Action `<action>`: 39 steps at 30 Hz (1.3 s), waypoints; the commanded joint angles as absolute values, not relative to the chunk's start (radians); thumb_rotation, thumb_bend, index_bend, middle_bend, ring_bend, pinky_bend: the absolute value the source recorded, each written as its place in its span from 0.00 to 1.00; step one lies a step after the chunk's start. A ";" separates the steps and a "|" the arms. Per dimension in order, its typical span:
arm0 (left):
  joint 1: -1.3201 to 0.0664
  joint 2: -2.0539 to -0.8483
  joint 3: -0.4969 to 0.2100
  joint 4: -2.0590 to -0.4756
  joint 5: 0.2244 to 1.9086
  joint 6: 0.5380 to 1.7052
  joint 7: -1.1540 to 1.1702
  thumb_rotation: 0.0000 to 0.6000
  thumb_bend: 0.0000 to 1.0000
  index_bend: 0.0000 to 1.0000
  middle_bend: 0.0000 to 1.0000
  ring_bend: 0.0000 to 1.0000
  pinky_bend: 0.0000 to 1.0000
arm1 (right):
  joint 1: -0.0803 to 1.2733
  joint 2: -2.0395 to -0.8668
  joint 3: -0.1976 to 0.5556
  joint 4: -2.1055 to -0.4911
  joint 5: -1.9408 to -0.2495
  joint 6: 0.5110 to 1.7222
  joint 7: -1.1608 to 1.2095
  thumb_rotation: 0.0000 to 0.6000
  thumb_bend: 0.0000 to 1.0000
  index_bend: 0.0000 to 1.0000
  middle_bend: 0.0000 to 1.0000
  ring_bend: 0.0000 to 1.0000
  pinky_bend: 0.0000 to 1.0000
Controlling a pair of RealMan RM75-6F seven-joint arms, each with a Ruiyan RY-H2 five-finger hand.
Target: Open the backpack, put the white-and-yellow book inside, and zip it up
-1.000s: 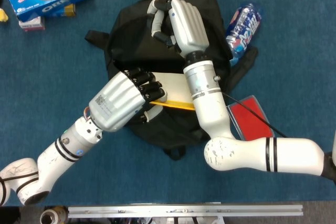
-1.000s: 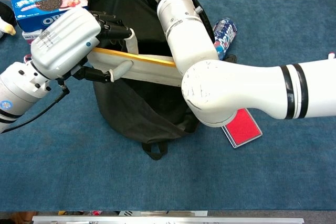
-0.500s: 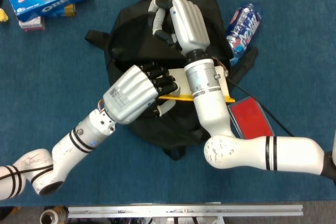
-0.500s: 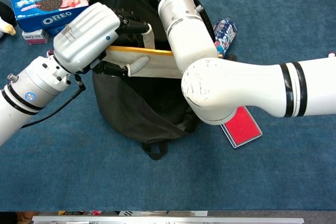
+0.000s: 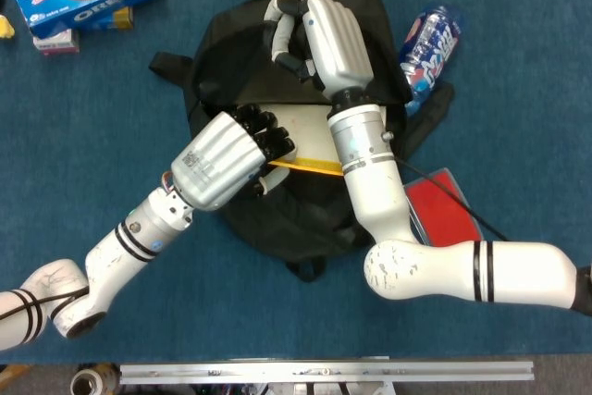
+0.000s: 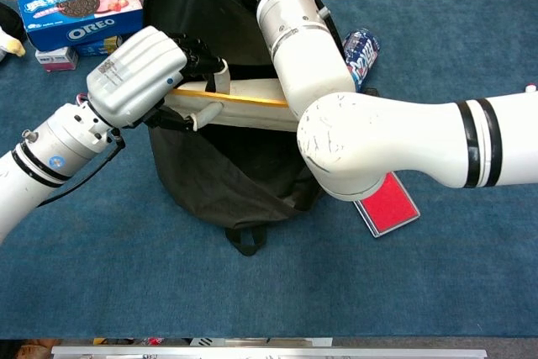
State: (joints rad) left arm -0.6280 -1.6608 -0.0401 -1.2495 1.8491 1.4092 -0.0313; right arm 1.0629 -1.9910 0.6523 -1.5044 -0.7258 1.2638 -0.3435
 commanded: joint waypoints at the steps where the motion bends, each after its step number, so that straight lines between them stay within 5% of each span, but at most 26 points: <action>1: -0.620 -1.666 -0.030 -1.234 1.847 1.417 -0.018 1.00 0.39 0.73 0.60 0.46 0.48 | 1.062 -1.989 0.654 -1.508 -0.724 1.266 -0.344 1.00 0.84 0.83 0.73 0.63 0.82; 39: -0.597 -1.810 -0.100 -1.122 1.733 1.485 0.084 1.00 0.38 0.73 0.61 0.46 0.48 | 1.066 -1.991 0.668 -1.539 -0.695 1.289 -0.340 1.00 0.84 0.83 0.73 0.63 0.82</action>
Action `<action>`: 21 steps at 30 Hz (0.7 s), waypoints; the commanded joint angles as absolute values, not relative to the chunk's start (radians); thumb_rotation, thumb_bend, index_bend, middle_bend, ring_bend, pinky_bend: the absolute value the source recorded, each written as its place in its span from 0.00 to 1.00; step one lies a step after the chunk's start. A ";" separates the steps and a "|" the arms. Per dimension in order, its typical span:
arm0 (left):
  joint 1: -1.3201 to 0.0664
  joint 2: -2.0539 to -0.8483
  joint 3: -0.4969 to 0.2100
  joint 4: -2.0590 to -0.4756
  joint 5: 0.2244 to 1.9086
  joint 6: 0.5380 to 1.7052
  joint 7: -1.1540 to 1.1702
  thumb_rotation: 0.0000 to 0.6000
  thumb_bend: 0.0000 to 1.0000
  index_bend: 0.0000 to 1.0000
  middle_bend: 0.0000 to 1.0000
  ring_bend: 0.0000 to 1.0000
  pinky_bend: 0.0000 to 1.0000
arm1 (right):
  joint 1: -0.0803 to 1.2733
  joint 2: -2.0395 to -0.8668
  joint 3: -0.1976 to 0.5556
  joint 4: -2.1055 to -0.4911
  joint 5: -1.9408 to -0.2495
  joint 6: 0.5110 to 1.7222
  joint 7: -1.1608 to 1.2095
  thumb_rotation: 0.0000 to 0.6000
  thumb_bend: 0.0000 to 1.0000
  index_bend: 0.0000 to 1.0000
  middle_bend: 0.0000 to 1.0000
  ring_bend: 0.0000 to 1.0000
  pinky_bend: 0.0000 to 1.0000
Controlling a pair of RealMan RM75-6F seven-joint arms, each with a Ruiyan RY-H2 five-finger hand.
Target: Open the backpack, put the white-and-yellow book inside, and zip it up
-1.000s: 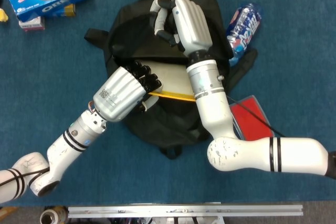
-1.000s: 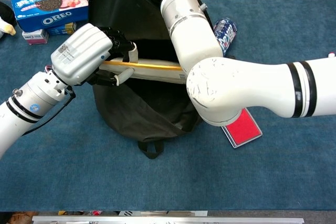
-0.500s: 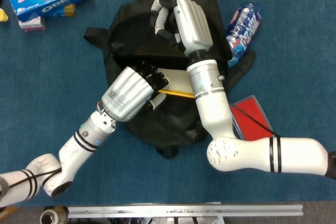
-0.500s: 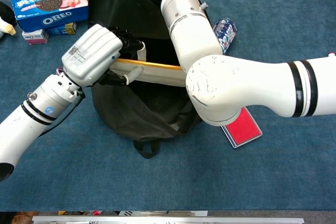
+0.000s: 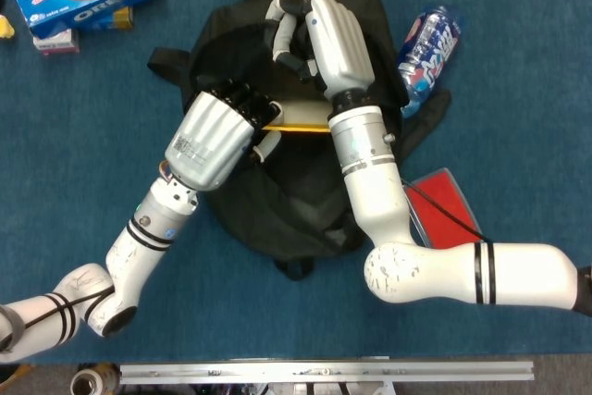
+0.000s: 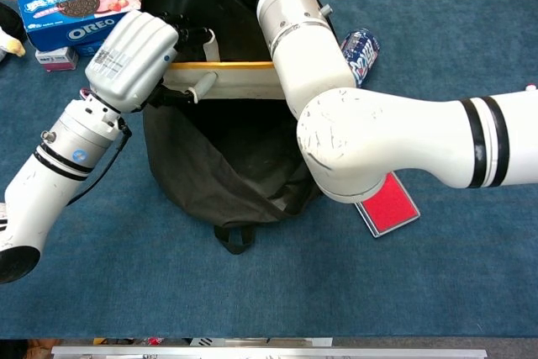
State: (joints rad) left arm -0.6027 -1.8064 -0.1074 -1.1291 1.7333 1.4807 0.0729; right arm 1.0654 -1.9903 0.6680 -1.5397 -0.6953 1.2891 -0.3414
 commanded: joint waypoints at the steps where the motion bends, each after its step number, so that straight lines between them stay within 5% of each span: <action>1: -0.594 -1.814 -0.095 -1.117 1.734 1.486 0.091 1.00 0.38 0.73 0.61 0.46 0.48 | 1.067 -1.992 0.668 -1.539 -0.694 1.288 -0.340 1.00 0.84 0.83 0.73 0.63 0.82; 10: -0.570 -1.873 -0.068 -1.064 1.729 1.498 0.128 1.00 0.38 0.73 0.61 0.46 0.48 | 1.071 -1.997 0.674 -1.533 -0.685 1.291 -0.340 1.00 0.84 0.83 0.73 0.63 0.82; 21: -0.565 -1.944 -0.136 -1.024 1.674 1.537 0.158 1.00 0.38 0.73 0.62 0.46 0.48 | 1.074 -1.998 0.683 -1.534 -0.669 1.293 -0.339 1.00 0.84 0.83 0.73 0.63 0.82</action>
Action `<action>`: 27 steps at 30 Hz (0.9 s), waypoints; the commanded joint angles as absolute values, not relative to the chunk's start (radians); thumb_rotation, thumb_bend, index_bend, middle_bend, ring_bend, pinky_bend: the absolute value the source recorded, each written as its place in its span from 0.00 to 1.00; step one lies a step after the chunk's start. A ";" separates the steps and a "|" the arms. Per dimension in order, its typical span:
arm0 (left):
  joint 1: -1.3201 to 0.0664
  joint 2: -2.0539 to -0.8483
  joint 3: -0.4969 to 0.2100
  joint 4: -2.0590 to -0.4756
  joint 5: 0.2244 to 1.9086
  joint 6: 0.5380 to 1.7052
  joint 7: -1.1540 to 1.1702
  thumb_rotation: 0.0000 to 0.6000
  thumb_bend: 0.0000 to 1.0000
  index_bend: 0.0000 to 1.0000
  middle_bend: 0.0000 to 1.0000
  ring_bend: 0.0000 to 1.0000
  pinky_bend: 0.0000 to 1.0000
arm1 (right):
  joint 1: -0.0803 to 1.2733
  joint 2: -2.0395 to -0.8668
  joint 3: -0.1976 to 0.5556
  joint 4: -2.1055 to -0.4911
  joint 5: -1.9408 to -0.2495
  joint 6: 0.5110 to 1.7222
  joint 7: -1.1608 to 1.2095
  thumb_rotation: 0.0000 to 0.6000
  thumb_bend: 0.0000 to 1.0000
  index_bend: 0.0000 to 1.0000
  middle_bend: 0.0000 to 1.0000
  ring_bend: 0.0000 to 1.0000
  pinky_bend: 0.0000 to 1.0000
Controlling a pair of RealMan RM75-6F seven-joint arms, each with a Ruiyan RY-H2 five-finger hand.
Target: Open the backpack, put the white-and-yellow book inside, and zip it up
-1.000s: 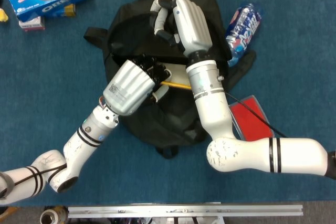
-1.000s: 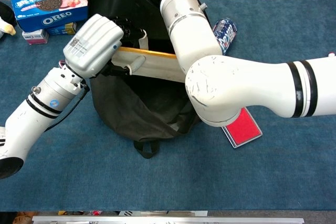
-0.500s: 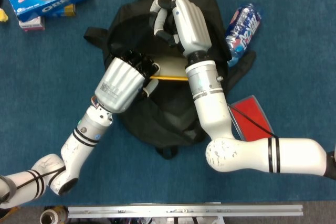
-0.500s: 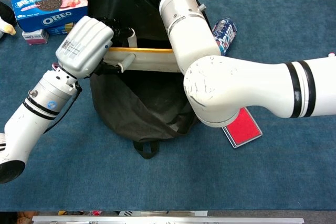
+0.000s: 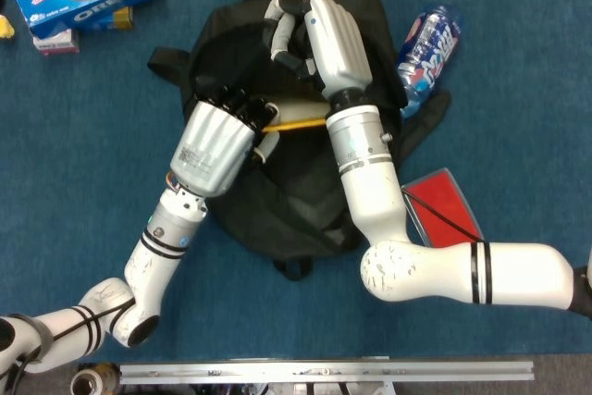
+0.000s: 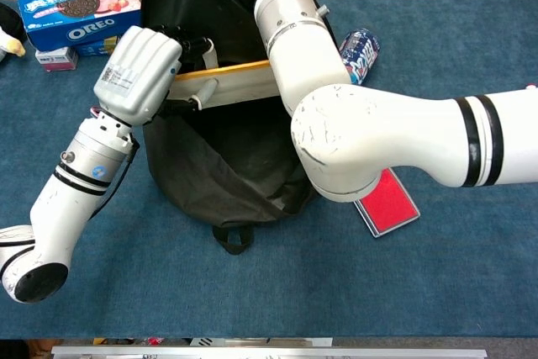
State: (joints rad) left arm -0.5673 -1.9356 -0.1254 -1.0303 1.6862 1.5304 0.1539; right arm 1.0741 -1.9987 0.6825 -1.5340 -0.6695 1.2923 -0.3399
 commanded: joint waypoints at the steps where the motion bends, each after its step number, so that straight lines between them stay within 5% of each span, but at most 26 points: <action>1: -0.564 -1.946 -0.137 -1.021 1.672 1.538 0.161 1.00 0.38 0.73 0.62 0.46 0.48 | 1.073 -1.998 0.684 -1.534 -0.668 1.293 -0.339 1.00 0.84 0.83 0.73 0.63 0.82; 27: -0.594 -2.055 -0.049 -0.851 1.726 1.481 0.245 1.00 0.38 0.73 0.63 0.47 0.48 | 1.072 -1.994 0.682 -1.557 -0.652 1.298 -0.345 1.00 0.84 0.83 0.73 0.63 0.82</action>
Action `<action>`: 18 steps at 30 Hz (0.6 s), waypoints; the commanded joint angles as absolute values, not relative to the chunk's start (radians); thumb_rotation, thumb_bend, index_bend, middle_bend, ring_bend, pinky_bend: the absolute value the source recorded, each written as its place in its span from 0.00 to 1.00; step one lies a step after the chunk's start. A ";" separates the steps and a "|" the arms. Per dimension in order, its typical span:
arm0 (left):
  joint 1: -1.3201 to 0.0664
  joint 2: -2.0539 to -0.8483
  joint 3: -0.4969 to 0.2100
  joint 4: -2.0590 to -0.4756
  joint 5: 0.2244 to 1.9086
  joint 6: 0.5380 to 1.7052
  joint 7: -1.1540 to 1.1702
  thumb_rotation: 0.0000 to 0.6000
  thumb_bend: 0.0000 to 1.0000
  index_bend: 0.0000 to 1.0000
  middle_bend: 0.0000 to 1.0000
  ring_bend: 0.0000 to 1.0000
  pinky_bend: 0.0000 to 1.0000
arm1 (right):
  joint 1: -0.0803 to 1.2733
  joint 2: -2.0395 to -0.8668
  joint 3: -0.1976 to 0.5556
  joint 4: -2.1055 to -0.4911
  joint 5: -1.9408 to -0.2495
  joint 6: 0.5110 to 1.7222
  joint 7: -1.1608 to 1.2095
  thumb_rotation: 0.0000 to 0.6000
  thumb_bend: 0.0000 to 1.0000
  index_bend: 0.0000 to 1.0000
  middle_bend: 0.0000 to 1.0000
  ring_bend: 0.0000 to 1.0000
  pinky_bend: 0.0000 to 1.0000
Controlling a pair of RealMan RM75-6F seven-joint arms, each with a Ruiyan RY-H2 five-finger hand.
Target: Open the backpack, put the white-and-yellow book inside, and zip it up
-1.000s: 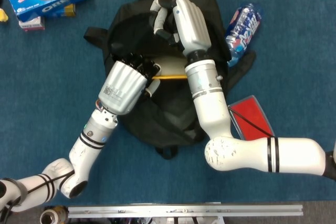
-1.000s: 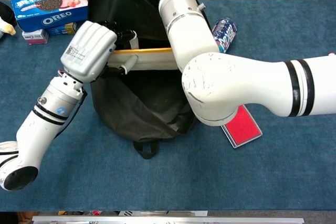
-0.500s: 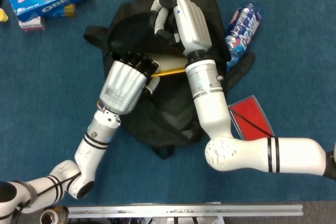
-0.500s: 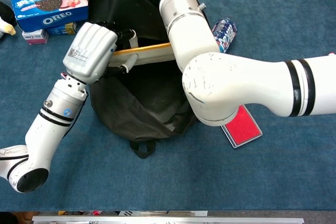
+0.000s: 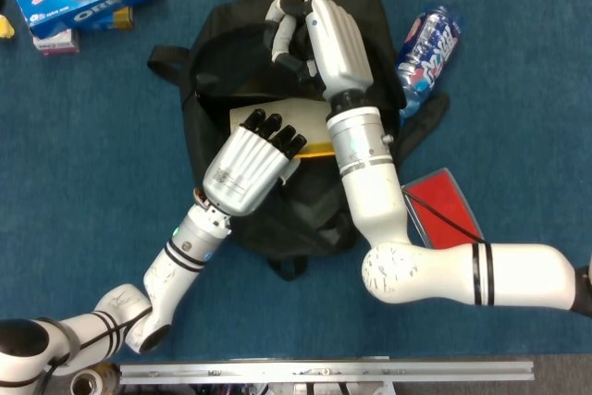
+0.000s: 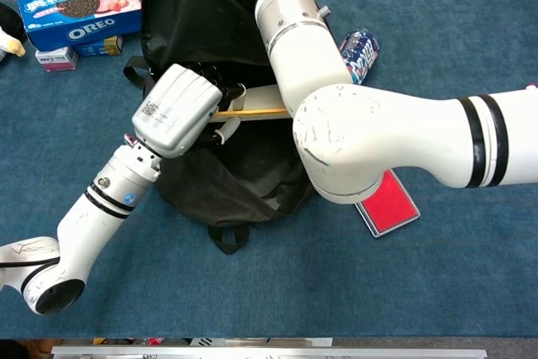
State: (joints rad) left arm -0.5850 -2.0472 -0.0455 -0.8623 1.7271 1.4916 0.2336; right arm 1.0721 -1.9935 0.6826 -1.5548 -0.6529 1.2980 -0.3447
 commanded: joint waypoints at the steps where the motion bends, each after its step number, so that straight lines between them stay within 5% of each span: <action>1: -0.601 -2.058 -0.053 -0.847 1.726 1.477 0.250 1.00 0.38 0.73 0.63 0.47 0.48 | 1.072 -1.994 0.682 -1.559 -0.652 1.299 -0.345 1.00 0.84 0.83 0.73 0.63 0.82; 10: -0.644 -2.066 -0.074 -0.801 1.733 1.468 0.301 1.00 0.38 0.73 0.63 0.47 0.48 | 1.072 -1.991 0.683 -1.567 -0.646 1.303 -0.349 1.00 0.83 0.83 0.73 0.63 0.82; 18: -0.688 -2.054 0.002 -0.670 1.837 1.519 0.294 1.00 0.36 0.74 0.63 0.47 0.48 | 1.071 -1.989 0.681 -1.570 -0.645 1.308 -0.352 1.00 0.83 0.83 0.73 0.63 0.82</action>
State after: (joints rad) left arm -0.6765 -2.0556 -0.0167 -0.6941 1.8197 1.5049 0.3030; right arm 1.0709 -1.9893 0.6814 -1.5703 -0.6449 1.3081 -0.3520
